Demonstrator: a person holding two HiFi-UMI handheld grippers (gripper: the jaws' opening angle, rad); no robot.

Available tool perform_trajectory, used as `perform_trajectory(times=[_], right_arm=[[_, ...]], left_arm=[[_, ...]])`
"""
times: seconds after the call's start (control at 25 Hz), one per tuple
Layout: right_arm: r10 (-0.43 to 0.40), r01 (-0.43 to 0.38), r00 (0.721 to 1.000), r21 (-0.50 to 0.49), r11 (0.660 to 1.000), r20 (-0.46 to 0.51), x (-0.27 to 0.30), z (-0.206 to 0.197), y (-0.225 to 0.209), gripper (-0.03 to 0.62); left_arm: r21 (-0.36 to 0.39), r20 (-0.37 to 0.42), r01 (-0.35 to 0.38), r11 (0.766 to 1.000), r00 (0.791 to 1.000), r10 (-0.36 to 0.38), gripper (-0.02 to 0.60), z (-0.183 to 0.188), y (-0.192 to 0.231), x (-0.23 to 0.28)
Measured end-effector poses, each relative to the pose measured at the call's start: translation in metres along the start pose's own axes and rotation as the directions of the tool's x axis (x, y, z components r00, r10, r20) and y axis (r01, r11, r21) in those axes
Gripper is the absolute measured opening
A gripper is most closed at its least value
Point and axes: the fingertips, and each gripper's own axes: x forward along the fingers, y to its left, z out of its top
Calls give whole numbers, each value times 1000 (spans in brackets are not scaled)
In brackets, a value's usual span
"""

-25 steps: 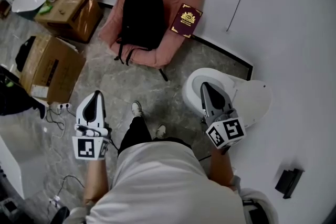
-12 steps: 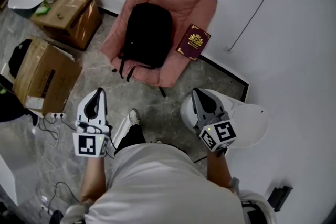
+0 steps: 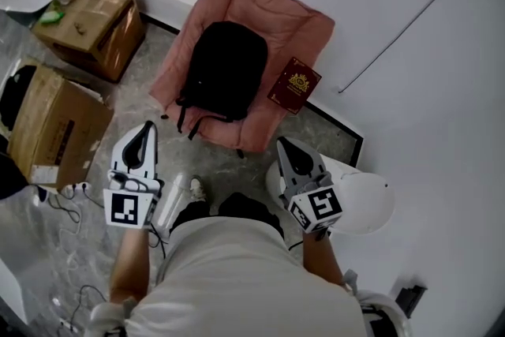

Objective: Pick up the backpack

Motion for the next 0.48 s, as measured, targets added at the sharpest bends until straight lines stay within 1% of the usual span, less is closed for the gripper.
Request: perform_trajectory(times=[0.2,0.32,0.48], right_arm=[[-22,23,1000,35,999,-22,19,-4,-24,21],[-7,8,1000,49,999,-20,35,-7,-41,21],[24,-23,1000,71,997,-19,58,-12,-69,21]], left_arm=[[-33,-24,1,999,1000,-2,11,-16,8,26],[-20,-38,-5,1000,999,4,11,-20,10,45],[-9,-35,-56,998,998,56,11,-15,13,67]])
